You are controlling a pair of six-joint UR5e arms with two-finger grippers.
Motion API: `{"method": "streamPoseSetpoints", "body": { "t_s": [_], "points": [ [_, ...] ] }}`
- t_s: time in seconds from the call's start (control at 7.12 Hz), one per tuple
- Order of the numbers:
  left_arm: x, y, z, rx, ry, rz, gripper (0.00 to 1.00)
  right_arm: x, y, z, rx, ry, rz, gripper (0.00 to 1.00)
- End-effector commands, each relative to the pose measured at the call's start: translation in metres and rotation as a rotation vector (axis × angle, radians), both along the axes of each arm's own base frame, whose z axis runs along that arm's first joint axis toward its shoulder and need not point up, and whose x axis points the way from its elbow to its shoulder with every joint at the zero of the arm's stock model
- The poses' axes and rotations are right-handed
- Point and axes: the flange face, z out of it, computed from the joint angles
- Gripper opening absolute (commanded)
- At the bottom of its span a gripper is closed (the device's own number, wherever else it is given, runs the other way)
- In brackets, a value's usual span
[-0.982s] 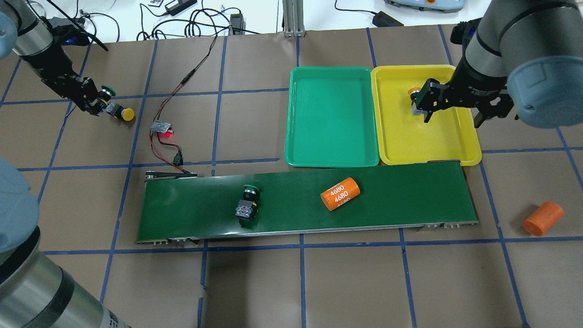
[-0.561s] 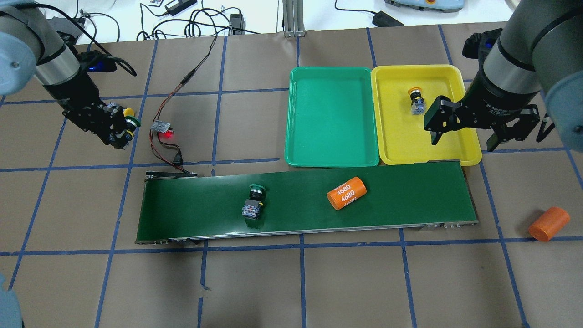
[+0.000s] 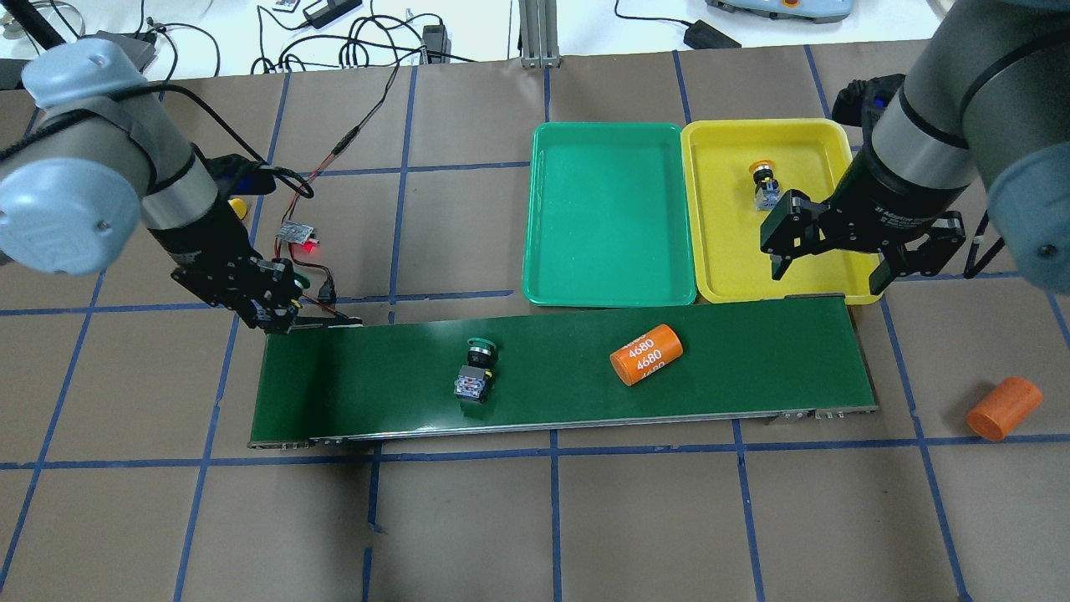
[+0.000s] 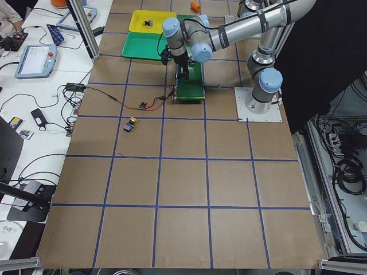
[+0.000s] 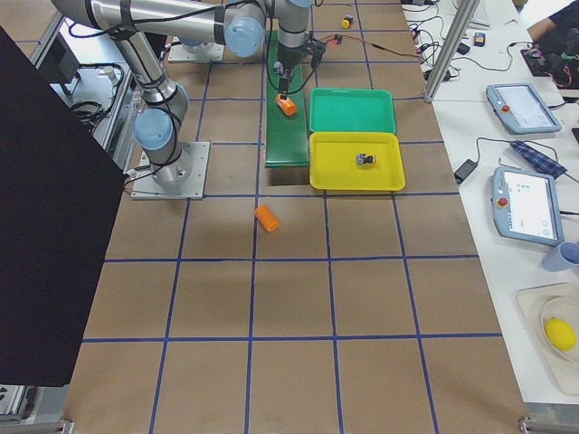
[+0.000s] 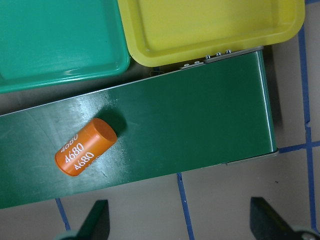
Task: Sort buttons by color to trays
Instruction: 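Set the green button on the belt while the right gripper reaches toward the capacitor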
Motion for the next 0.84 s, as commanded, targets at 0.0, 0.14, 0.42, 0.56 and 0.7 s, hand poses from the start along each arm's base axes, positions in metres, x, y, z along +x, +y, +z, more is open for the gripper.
{"method": "streamPoseSetpoints", "body": {
  "t_s": [0.0, 0.14, 0.42, 0.56, 0.7],
  "points": [
    [-0.036, 0.028, -0.020, -0.018, -0.040, 0.077, 0.03, 0.013, -0.001, -0.009, 0.018, -0.005, 0.030, 1.00],
    [-0.040, 0.021, -0.029, -0.044, -0.049, 0.075, 0.25, 0.013, -0.002, -0.012, 0.027, -0.005, 0.032, 1.00],
    [-0.041, 0.021, -0.022, -0.081, -0.037, 0.063, 1.00, 0.014, 0.005, -0.035, 0.046, -0.006, 0.033, 1.00],
    [-0.038, 0.015, -0.002, -0.122, -0.032, 0.063, 1.00, 0.017, 0.003, -0.037, 0.023, -0.005, 0.039, 1.00],
    [-0.022, -0.004, 0.019, -0.151, -0.030, 0.036, 1.00, 0.023, 0.005, -0.040, 0.025, -0.005, 0.053, 1.00]
  ]
}}
